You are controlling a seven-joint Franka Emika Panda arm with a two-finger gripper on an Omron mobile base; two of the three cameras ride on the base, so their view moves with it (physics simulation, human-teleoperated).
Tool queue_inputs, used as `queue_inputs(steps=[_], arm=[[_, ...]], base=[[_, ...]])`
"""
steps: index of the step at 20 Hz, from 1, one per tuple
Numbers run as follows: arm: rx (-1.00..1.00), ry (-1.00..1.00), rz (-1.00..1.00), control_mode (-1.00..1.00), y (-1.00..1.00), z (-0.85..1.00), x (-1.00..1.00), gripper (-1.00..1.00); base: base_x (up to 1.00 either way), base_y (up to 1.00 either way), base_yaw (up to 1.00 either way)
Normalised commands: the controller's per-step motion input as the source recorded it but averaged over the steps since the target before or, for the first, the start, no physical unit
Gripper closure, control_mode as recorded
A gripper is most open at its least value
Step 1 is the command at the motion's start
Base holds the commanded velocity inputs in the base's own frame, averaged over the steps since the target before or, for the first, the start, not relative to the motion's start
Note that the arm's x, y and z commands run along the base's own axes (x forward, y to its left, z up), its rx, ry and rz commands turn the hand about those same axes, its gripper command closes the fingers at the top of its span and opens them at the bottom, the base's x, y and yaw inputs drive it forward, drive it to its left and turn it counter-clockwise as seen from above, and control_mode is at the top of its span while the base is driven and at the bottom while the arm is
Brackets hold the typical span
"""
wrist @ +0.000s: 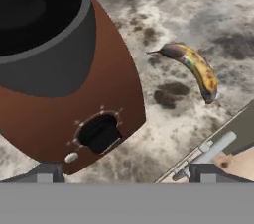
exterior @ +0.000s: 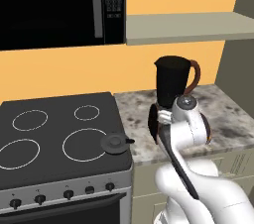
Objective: Open the blender lid, put the banana in the blender, close the lid, and start the blender.
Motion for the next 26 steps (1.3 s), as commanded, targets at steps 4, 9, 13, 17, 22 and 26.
queue_inputs(steps=[4, 9, 13, 17, 22, 26], arm=[[0.05, 0.0, -0.07, -1.0, -1.0, -0.12, -0.01, -1.0], [0.07, 0.0, -0.04, -1.0, -1.0, -0.29, 0.0, -1.0], [0.03, 0.02, 0.0, -1.0, -1.0, -0.35, 0.19, -1.0], [0.01, 0.05, 0.02, -1.0, -0.74, -0.27, 0.36, -1.0], [0.01, 0.04, 0.08, -1.0, -0.2, -0.01, 0.61, -1.0], [0.0, 0.11, 0.15, -1.0, -0.03, 0.0, 0.7, -1.0]], base=[[0.0, 0.0, 0.0], [0.0, 0.0, 0.0], [0.0, 0.0, 0.0], [0.0, 0.0, 0.0], [0.0, 0.0, 0.0], [0.0, 0.0, 0.0]])
